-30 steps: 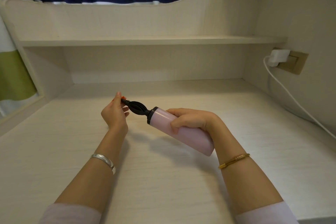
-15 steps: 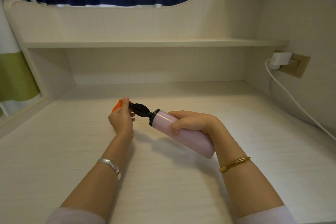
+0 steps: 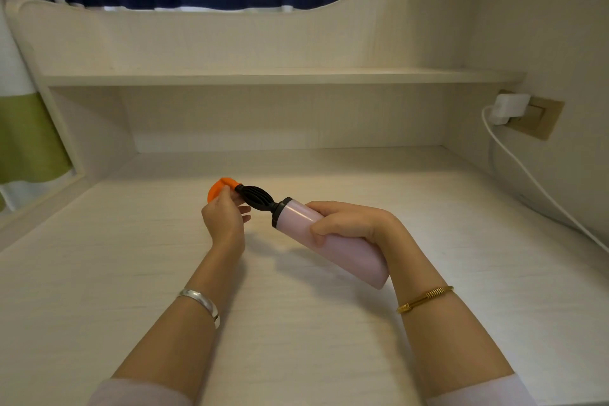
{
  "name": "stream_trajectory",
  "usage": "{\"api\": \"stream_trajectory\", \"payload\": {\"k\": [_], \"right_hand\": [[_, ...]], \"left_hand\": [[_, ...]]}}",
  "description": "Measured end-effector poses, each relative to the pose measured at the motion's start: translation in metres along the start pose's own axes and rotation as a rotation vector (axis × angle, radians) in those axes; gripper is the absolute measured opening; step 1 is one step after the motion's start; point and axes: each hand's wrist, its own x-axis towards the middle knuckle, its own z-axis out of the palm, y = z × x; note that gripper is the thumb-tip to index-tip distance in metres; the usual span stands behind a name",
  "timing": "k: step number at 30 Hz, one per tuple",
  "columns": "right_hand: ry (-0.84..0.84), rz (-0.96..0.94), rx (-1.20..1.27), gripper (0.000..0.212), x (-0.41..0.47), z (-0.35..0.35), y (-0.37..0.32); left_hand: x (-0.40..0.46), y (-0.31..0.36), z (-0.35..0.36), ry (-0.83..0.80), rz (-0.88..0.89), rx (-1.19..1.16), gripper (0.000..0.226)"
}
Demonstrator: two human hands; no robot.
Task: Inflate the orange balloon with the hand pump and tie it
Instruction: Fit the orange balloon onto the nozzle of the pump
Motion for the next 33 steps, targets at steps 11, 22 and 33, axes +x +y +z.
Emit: {"api": "stream_trajectory", "payload": {"k": [11,22,33], "right_hand": [[-0.019,-0.012,0.001,0.060,0.001,0.002,0.001],[-0.027,0.008,0.011,0.062,0.001,-0.001,0.004],[-0.022,0.015,-0.006,0.058,0.004,-0.003,0.008]], "left_hand": [[0.005,0.006,-0.003,-0.266,-0.145,-0.288,0.026],[-0.007,-0.002,-0.001,-0.285,0.029,-0.230,0.021],[-0.009,-0.001,0.003,-0.267,-0.074,-0.271,0.022]]}}
